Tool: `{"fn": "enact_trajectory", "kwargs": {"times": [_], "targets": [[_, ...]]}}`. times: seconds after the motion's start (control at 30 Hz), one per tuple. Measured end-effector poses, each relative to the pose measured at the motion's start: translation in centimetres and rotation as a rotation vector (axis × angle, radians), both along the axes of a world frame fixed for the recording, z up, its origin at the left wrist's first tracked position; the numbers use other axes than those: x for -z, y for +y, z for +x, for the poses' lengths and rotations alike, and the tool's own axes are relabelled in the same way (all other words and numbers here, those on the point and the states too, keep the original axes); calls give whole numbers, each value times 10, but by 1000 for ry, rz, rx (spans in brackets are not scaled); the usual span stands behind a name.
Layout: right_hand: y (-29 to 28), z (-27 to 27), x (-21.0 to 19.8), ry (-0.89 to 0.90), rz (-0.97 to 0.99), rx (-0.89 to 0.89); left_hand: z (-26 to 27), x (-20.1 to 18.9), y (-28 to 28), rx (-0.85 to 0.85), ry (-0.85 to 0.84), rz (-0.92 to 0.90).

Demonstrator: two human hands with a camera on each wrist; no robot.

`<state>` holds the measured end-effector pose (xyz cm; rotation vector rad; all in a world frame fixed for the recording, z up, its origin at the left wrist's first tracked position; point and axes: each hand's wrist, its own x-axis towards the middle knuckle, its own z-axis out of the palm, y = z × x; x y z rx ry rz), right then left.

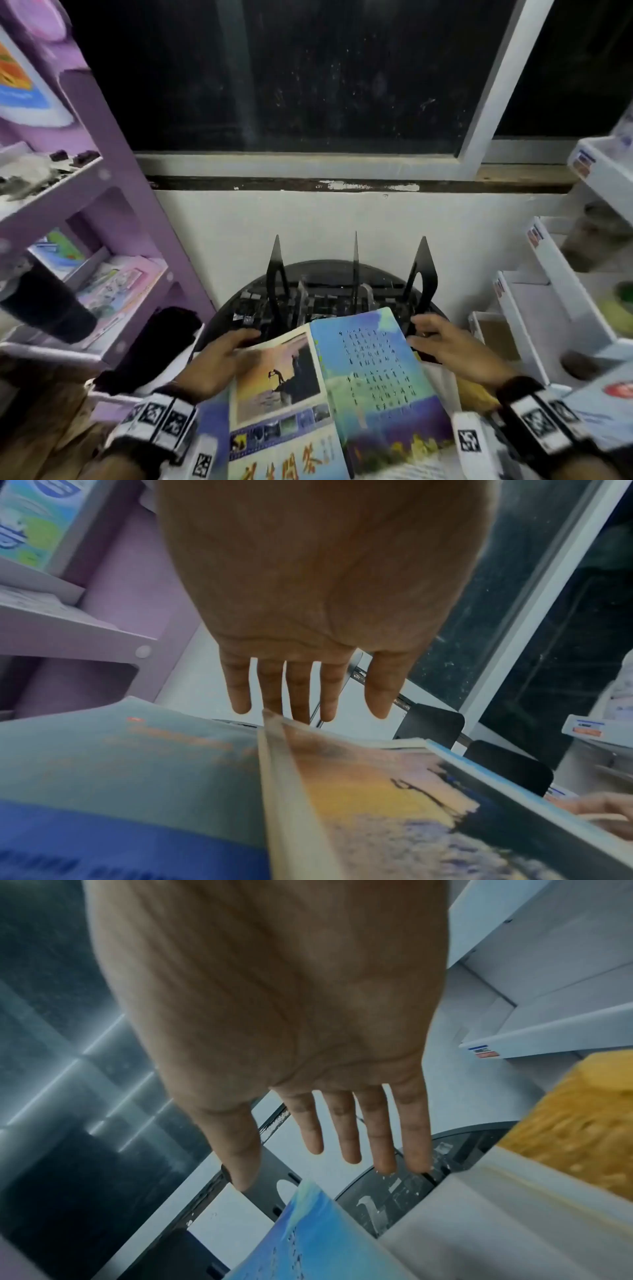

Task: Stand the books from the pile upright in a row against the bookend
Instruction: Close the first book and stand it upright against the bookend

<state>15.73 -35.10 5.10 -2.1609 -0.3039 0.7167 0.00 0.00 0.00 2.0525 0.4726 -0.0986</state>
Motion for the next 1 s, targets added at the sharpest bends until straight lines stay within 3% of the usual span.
{"fn": "enact_trajectory", "kwargs": {"times": [0.13, 0.23, 0.47, 0.77, 1.0], "targets": [[16, 15, 16, 84, -28, -62, 11, -1, 0, 91, 118, -9], [22, 23, 30, 1, -100, -162, 13, 7, 0, 154, 136, 66], [31, 25, 32, -79, -137, -292, 10, 9, 3, 248, 32, 163], [27, 12, 15, -385, -279, -216, 12, 2, 0, 257, -60, 354], [22, -9, -4, -556, -267, -136, 2, -28, 0, 238, -196, 308]]}}
